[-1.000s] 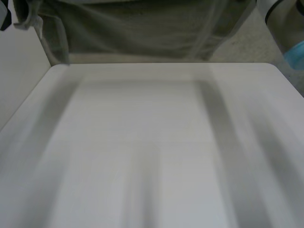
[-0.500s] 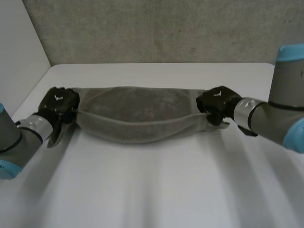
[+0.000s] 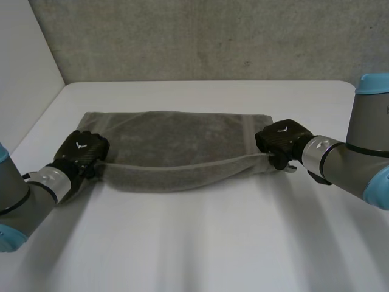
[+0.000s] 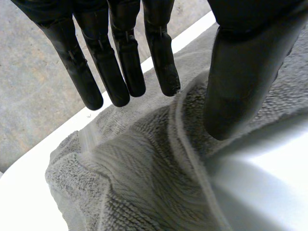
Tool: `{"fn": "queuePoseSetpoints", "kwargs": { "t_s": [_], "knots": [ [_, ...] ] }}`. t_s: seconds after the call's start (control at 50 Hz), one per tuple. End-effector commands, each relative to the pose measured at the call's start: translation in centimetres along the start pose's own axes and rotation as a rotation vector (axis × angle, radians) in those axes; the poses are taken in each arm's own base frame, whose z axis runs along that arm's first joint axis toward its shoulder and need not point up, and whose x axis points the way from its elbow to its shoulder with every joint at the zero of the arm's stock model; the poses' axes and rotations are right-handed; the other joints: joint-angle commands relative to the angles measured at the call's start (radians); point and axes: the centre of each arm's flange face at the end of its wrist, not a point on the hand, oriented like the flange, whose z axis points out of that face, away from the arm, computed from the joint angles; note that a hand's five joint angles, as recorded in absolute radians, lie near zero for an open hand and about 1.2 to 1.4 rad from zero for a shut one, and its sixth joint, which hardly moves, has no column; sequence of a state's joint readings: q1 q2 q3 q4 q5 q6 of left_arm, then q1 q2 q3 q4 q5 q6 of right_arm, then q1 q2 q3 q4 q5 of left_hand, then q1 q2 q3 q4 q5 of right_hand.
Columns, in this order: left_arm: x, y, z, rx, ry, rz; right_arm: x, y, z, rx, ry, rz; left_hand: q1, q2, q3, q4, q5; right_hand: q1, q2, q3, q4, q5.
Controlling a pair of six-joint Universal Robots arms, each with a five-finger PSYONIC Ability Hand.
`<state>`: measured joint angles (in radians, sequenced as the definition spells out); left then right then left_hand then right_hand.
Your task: Fold the towel.
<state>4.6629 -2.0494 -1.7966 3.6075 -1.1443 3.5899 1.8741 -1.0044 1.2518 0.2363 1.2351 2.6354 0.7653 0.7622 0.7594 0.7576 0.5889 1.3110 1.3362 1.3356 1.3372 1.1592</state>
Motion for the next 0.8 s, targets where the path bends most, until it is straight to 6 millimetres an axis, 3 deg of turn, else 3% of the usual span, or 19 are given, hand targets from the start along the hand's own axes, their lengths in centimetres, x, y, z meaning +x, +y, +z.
{"fn": "queuePoseSetpoints", "kwargs": {
  "t_s": [0.02,0.04,0.06,0.08,0.1,0.36,0.6,0.64,0.8],
  "knots": [
    [0.8,-0.4,-1.2,-0.003,0.011,0.008,-0.1,0.3,0.0,-0.009,-0.001,0.003,0.276,0.279,0.282,0.284,0.278,0.085,0.060,0.061,0.059,0.063],
    [0.8,-0.7,-1.5,0.003,0.010,0.011,0.0,0.2,0.0,-0.008,0.001,0.003,0.430,0.433,0.436,0.438,0.432,0.085,0.060,0.061,0.059,0.063],
    [0.8,-0.7,-1.5,0.003,0.010,0.011,0.0,0.2,0.0,-0.007,0.004,0.002,0.432,0.435,0.438,0.439,0.434,0.085,0.060,0.061,0.059,0.063],
    [0.9,-0.9,-1.7,0.007,0.009,0.013,0.0,0.2,0.0,-0.007,0.004,0.002,0.618,0.621,0.624,0.625,0.620,0.085,0.060,0.061,0.059,0.063],
    [0.9,-0.9,-1.8,0.006,0.010,0.012,0.0,0.1,-0.1,-0.007,0.004,0.002,0.631,0.634,0.637,0.639,0.633,0.085,0.060,0.061,0.059,0.063],
    [1.0,0.0,-2.6,-0.070,0.025,-0.004,1.1,-1.0,-1.4,0.014,0.041,0.002,0.631,0.634,0.637,0.639,0.633,0.085,0.060,0.061,0.059,0.063],
    [0.5,1.0,-3.1,-0.131,0.025,-0.016,0.4,-0.5,-2.2,-0.001,0.022,0.008,0.631,0.634,0.637,0.639,0.633,0.085,0.060,0.061,0.059,0.063],
    [0.8,2.4,-2.8,-0.164,0.030,-0.031,0.1,-0.2,-2.1,-0.011,0.015,0.010,0.310,0.313,0.316,0.318,0.312,0.085,0.060,0.061,0.059,0.063],
    [0.7,3.2,-2.5,-0.183,0.028,-0.041,0.4,-0.4,-2.2,-0.005,0.020,0.010,0.194,0.197,0.200,0.202,0.196,0.085,0.060,0.061,0.059,0.063]
  ]
}}
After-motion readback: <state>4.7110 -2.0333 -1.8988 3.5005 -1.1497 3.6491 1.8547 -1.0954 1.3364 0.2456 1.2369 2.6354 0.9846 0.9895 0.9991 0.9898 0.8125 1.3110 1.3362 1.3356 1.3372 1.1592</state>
